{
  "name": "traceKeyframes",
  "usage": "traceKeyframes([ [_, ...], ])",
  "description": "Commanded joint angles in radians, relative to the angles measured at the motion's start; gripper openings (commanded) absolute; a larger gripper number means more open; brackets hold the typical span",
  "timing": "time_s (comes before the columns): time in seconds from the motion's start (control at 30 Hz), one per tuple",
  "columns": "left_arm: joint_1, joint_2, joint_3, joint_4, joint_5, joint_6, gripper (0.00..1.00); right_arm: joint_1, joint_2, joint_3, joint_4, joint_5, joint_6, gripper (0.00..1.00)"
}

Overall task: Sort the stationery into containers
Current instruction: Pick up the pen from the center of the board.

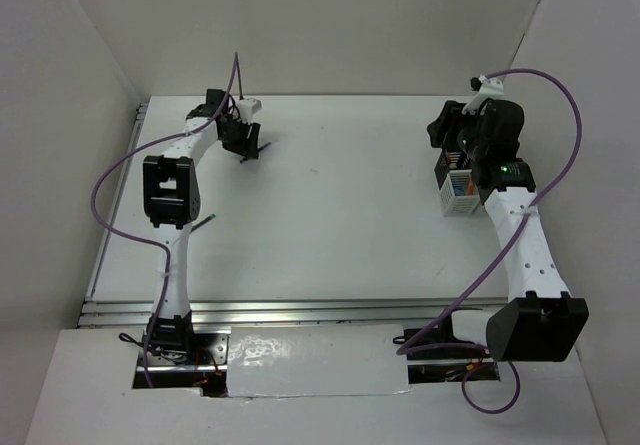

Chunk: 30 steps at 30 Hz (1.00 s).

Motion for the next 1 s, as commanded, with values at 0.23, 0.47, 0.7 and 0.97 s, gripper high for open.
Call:
traceKeyframes([
  [0.23,-0.009,0.074,0.055,-0.035,-0.063,0.034,0.51,0.015,-0.050,0.006,-0.049,-0.059,-0.024,0.57],
  [0.47,-0.073,-0.076,-0.251,-0.001,-0.155,0.071,0.30,0.023,-0.059,0.018,-0.057,-0.088,-0.037,0.57],
  [0.7,-0.083,-0.220,-0.400,-0.009,0.118,0.009,0.03,0.066,-0.077,0.017,-0.080,-0.154,0.058,0.57],
  [0.97,-0.147,-0.627,-0.745,0.490,0.564,-0.437,0.00,0.083,-0.100,-0.097,0.015,-0.431,0.296,0.76],
])
